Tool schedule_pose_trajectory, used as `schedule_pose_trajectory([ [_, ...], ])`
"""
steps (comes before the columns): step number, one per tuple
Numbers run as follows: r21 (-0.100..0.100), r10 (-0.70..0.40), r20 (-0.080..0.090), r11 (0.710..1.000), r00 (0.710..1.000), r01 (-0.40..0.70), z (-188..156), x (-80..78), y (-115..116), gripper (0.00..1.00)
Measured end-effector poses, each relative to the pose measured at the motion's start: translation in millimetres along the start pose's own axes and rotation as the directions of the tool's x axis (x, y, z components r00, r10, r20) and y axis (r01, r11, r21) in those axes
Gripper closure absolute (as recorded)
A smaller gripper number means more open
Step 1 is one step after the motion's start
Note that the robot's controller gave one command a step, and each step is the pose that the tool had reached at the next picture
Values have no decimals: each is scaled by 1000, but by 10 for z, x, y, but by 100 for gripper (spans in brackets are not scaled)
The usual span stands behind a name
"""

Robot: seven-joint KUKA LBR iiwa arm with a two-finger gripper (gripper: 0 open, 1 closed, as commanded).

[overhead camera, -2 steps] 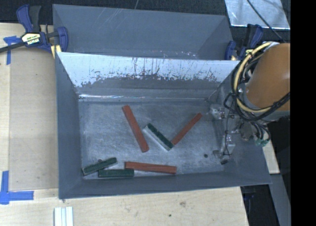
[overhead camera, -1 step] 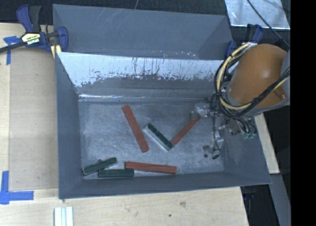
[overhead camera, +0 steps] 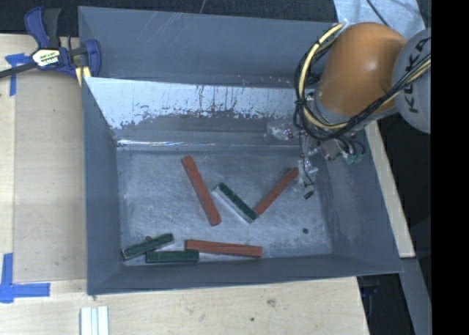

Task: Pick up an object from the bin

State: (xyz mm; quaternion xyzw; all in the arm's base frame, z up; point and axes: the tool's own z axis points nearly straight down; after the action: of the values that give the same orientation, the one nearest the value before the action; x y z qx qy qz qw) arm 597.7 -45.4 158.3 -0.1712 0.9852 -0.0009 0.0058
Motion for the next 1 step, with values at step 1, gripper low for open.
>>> schedule_pose_trajectory([
  [1, -4, -276, -5, 961, 961, 275, 78, -58, 24, 0],
])
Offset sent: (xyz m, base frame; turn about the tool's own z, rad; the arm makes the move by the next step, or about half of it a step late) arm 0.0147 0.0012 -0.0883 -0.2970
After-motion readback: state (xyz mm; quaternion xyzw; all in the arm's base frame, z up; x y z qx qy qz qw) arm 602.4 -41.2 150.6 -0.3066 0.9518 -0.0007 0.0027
